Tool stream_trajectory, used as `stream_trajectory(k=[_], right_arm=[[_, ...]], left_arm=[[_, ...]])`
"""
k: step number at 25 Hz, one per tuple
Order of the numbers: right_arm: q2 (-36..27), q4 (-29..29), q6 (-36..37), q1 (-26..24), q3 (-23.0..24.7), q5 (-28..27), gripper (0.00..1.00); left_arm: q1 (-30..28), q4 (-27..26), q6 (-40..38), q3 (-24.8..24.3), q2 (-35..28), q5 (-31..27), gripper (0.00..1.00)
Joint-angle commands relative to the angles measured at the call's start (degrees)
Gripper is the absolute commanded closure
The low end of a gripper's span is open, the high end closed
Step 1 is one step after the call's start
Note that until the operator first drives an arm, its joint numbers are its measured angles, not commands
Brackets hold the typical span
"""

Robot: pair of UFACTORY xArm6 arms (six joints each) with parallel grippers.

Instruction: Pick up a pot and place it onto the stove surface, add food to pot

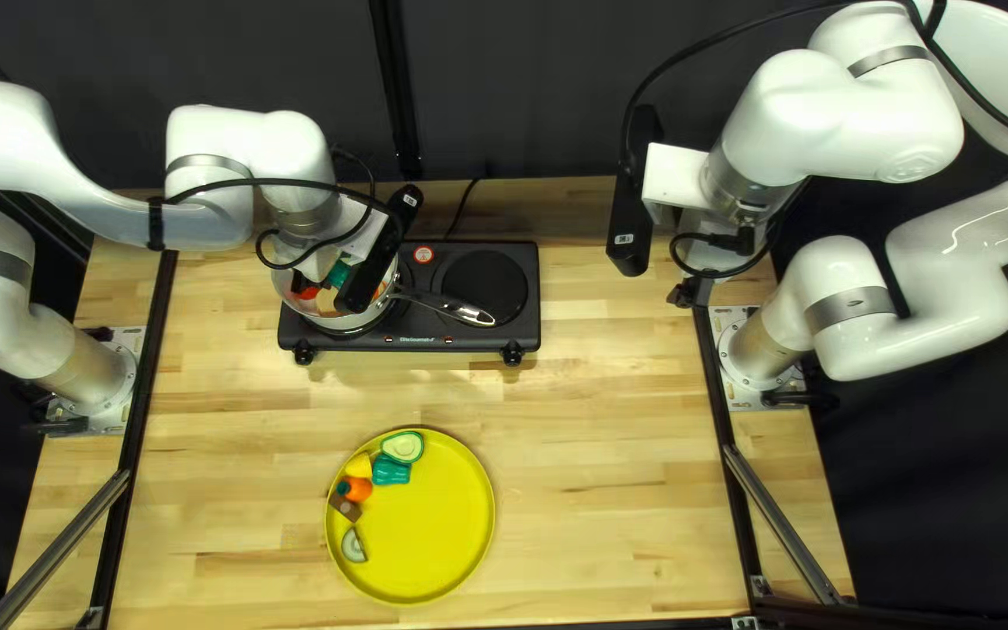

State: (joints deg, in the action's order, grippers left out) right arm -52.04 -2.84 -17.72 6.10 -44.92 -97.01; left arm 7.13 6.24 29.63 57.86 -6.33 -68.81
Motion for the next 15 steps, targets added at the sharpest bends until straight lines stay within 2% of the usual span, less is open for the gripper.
stream_trajectory(k=[1, 2, 3, 15], right_arm=[[0.00, 0.00, 0.00, 0.00, 0.00, 0.00, 0.00], [0.00, 0.00, 0.00, 0.00, 0.00, 0.00, 0.00], [0.00, 0.00, 0.00, 0.00, 0.00, 0.00, 0.00], [0.00, 0.00, 0.00, 0.00, 0.00, 0.00, 0.00]], left_arm=[[0.00, 0.00, 0.00, 0.00, 0.00, 0.00, 0.97], [0.00, 0.00, 0.00, 0.00, 0.00, 0.00, 0.09], [0.00, 0.00, 0.00, 0.00, 0.00, 0.00, 0.00], [0.00, 0.00, 0.00, 0.00, 0.00, 0.00, 0.00]])
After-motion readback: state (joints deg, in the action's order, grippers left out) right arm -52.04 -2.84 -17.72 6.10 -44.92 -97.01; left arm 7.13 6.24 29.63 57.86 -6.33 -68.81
